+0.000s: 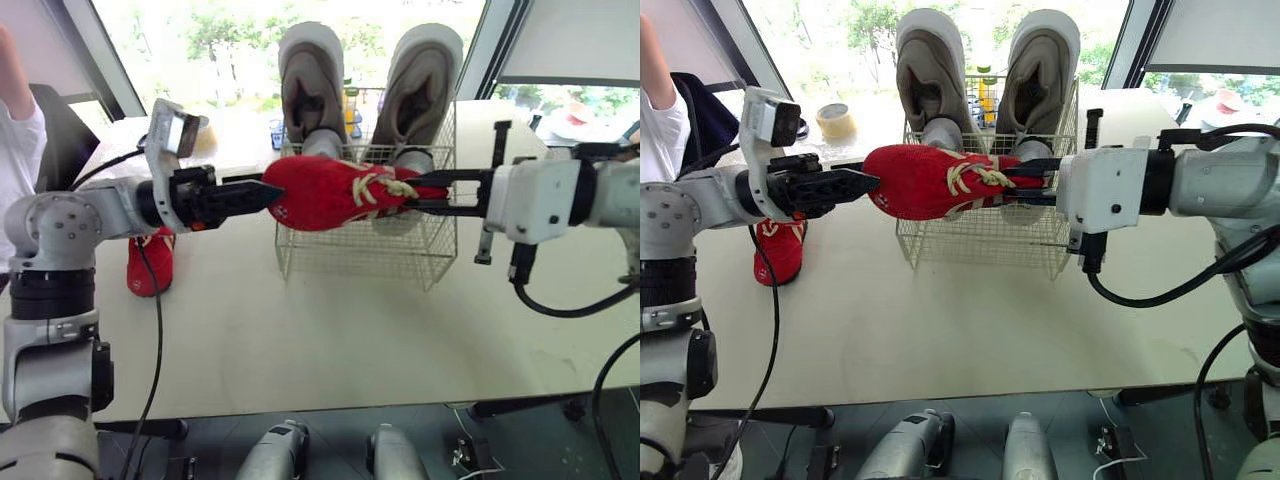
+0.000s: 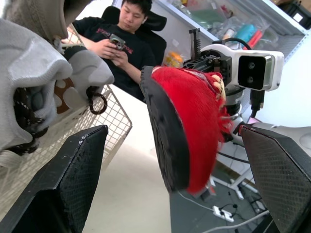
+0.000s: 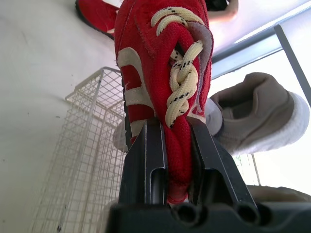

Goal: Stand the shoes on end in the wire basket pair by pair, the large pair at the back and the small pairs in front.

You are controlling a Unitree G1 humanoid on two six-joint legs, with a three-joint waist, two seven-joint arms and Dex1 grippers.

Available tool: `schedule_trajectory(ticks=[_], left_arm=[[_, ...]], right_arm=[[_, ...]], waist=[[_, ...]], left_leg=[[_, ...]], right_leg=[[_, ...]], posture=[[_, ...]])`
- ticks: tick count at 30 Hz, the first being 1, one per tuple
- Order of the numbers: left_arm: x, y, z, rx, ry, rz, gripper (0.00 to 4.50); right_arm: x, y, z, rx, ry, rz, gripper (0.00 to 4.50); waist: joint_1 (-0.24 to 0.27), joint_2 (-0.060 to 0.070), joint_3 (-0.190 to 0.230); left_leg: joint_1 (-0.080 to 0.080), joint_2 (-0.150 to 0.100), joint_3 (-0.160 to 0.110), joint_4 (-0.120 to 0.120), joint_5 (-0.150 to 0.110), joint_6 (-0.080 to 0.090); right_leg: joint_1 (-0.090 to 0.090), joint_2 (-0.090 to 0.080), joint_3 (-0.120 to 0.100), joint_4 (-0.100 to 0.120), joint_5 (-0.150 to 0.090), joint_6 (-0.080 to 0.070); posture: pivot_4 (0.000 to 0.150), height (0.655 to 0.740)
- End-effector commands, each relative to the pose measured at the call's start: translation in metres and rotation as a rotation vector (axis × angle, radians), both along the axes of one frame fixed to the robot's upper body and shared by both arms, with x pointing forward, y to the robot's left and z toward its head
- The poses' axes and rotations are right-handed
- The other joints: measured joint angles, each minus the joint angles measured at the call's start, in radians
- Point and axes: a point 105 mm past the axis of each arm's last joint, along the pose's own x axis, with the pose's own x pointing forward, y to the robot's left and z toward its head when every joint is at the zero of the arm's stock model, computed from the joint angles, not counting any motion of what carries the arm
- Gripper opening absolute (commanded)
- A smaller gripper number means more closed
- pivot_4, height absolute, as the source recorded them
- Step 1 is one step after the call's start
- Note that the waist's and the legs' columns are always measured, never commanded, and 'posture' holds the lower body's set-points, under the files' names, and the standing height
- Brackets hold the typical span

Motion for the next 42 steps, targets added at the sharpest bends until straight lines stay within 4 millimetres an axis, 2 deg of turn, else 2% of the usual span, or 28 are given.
schedule_trajectory(ticks=[1,3,5,6,8,11,12,15,17,19,21,24,29,39,42], left_arm=[[-0.001,-0.003,0.010,-0.005,-0.034,-0.002,3.70],[-0.002,-0.003,0.009,-0.005,-0.032,-0.008,2.73],[-0.004,-0.003,0.007,-0.008,-0.026,-0.012,1.75],[-0.004,-0.003,0.006,-0.013,-0.021,-0.012,1.29],[-0.005,-0.003,0.006,-0.034,-0.011,-0.009,0.36],[-0.005,-0.001,0.010,-0.088,0.003,0.008,0.24],[-0.006,0.001,0.013,-0.111,0.003,0.015,0.24],[-0.009,0.006,0.019,-0.196,-0.001,0.040,0.24],[-0.011,0.005,0.023,-0.250,-0.005,0.044,0.24],[-0.012,-0.001,0.024,-0.311,-0.011,0.053,0.24],[-0.011,-0.004,0.023,-0.351,-0.006,0.067,0.24],[-0.007,-0.012,0.020,-0.390,0.010,0.083,0.24],[-0.001,-0.023,0.016,-0.417,0.027,0.102,0.24],[0.004,-0.037,0.009,-0.425,0.033,0.129,0.24],[0.006,-0.038,0.007,-0.420,0.032,0.148,0.24]], right_arm=[[-0.009,0.008,0.012,-0.006,-0.060,0.048,0.03],[-0.008,0.008,0.013,-0.010,-0.054,0.050,0.03],[-0.008,0.006,0.014,0.004,-0.021,0.040,1.03],[-0.008,0.005,0.015,0.013,-0.002,0.030,1.36],[-0.007,0.001,0.017,0.046,0.043,0.003,2.44],[-0.010,-0.009,0.019,0.120,0.175,-0.050,3.99],[-0.012,-0.014,0.024,0.207,0.258,-0.061,4.46],[-0.021,-0.031,0.020,0.387,0.537,-0.081,4.50],[-0.014,-0.041,0.019,0.582,0.660,-0.089,4.50],[-0.003,-0.047,0.008,0.833,0.823,-0.063,4.50],[-0.001,-0.045,0.001,0.953,0.901,-0.031,4.50],[0.004,-0.030,-0.001,1.063,0.953,0.019,4.50],[0.003,-0.003,0.016,1.151,0.986,0.155,4.50],[0.005,0.015,0.032,1.196,1.006,0.249,4.50],[0.005,0.018,0.033,1.192,1.011,0.261,3.70]], waist=[[0.000,-0.001,0.000],[0.000,-0.002,0.001],[0.000,-0.002,0.001],[0.000,-0.002,0.001],[0.000,-0.002,0.001],[0.003,-0.002,0.001],[0.003,-0.003,0.001],[0.005,-0.003,0.002],[0.005,-0.004,0.001],[0.004,-0.008,-0.001],[0.004,-0.009,-0.001],[0.003,-0.008,-0.001],[0.000,-0.008,-0.001],[0.001,-0.008,-0.001],[0.001,-0.008,-0.001]], left_leg=[[0.000,0.000,0.000,0.000,0.000,0.000],[0.000,0.000,0.000,0.000,0.000,0.000],[0.000,0.000,0.000,0.000,0.000,0.000],[0.000,0.000,0.000,0.000,0.000,0.000],[0.000,0.000,0.000,0.000,0.000,0.000],[0.000,0.000,0.000,0.000,0.000,0.000],[0.000,0.000,0.000,0.000,0.000,0.000],[0.000,0.000,-0.001,0.000,0.000,0.000],[0.000,0.000,-0.001,0.000,-0.001,0.001],[0.001,0.001,-0.002,0.000,-0.001,0.002],[0.002,0.001,-0.002,0.001,-0.001,0.001],[0.001,0.001,-0.002,0.001,0.000,0.000],[0.000,0.001,-0.001,0.000,0.000,0.000],[0.000,0.001,-0.001,0.001,0.000,0.000],[0.000,0.001,-0.001,0.000,0.000,0.000]], right_leg=[[0.000,0.000,0.000,0.000,0.000,0.000],[0.000,0.000,0.000,0.000,0.000,0.000],[0.000,0.000,0.000,0.000,0.000,0.000],[0.000,0.000,0.000,0.000,0.000,0.000],[0.001,0.000,0.000,0.000,0.000,0.000],[0.001,0.000,0.000,0.000,0.000,0.000],[0.001,0.000,0.000,0.000,0.000,0.000],[0.002,0.000,0.000,-0.001,0.000,0.000],[0.003,-0.001,-0.001,-0.001,0.000,0.000],[0.004,-0.001,-0.001,-0.001,0.000,-0.001],[0.006,-0.001,0.000,-0.002,0.001,-0.001],[0.004,-0.001,0.000,0.000,0.001,-0.001],[0.002,0.000,0.000,0.000,0.001,-0.001],[0.002,0.000,0.000,0.000,0.001,-0.001],[0.002,0.000,0.000,0.000,0.001,-0.001]], posture=[[0.150,0.7400],[0.150,0.7400],[0.150,0.7400],[0.150,0.7400],[0.150,0.7400],[0.150,0.7400],[0.150,0.7400],[0.150,0.7400],[0.150,0.7400],[0.150,0.7400],[0.150,0.7400],[0.150,0.7400],[0.150,0.7400],[0.150,0.7400],[0.150,0.7400]])
